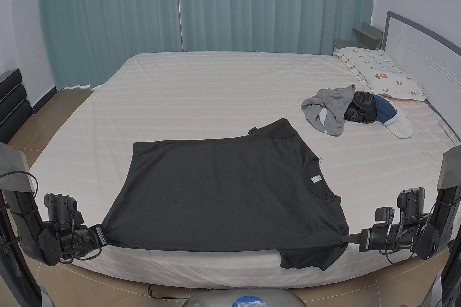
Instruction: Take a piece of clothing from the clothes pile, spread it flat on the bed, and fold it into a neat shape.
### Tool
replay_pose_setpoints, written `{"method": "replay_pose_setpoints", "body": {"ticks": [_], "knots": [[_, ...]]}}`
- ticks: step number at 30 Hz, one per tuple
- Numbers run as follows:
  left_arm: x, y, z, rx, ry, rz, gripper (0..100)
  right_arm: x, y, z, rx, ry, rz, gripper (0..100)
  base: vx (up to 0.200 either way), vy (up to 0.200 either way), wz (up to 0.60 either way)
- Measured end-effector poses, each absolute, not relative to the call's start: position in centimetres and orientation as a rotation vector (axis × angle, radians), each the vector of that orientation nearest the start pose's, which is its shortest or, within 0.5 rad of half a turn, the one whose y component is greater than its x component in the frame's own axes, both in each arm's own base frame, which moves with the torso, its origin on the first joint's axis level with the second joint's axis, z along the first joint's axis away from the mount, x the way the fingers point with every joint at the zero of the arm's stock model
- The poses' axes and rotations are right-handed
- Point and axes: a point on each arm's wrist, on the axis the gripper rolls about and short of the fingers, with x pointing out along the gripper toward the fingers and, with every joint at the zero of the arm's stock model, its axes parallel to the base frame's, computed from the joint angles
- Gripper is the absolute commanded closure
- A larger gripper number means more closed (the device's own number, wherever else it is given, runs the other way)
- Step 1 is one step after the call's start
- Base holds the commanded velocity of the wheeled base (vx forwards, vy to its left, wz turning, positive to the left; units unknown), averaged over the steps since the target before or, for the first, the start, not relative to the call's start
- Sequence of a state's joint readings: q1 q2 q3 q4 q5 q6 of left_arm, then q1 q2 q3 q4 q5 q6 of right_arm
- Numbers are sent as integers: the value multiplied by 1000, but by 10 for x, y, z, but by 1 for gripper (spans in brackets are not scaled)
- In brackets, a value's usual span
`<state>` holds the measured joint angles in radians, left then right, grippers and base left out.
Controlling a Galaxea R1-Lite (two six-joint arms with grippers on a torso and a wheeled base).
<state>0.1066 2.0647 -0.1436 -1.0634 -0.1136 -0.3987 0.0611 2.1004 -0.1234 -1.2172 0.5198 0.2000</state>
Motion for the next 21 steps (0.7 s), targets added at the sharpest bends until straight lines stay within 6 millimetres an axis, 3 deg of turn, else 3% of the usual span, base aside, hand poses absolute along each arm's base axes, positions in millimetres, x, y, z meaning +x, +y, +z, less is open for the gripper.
{"method": "replay_pose_setpoints", "body": {"ticks": [11,21], "knots": [[205,21,14,-421,802,141,100,209,21,5,373,816,452,100,0,0,0],[189,19,13,-325,842,103,100,190,19,7,393,893,428,100,0,0,0]]}}
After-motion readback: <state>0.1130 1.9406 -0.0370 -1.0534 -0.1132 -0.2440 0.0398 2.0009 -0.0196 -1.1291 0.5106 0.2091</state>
